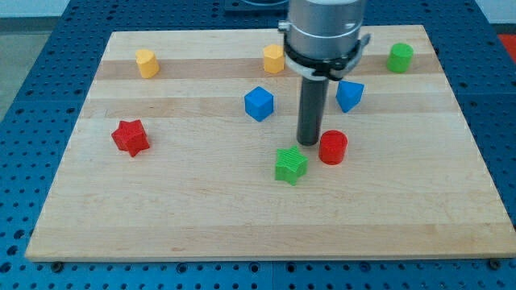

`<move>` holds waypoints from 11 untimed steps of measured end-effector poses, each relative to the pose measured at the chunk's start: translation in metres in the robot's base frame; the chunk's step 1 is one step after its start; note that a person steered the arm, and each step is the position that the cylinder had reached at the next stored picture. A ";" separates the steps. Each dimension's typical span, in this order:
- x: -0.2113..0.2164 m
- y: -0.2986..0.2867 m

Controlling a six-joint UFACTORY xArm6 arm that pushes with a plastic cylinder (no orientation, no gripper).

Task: Keep red circle vertically below green circle

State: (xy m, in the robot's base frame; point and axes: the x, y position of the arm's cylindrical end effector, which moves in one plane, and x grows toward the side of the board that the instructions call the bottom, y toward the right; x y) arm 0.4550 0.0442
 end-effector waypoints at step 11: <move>-0.036 0.144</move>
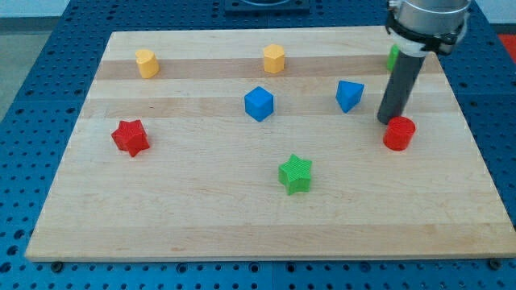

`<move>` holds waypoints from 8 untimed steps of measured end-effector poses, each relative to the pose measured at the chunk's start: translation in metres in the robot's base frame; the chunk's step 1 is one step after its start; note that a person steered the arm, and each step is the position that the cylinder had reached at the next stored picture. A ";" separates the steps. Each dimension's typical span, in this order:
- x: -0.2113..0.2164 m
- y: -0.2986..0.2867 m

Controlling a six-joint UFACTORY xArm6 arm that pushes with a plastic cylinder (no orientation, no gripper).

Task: Keep red circle vertically below green circle

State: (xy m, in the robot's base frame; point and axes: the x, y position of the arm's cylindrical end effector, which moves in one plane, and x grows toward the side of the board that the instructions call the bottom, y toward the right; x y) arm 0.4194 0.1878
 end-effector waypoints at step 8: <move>0.044 -0.033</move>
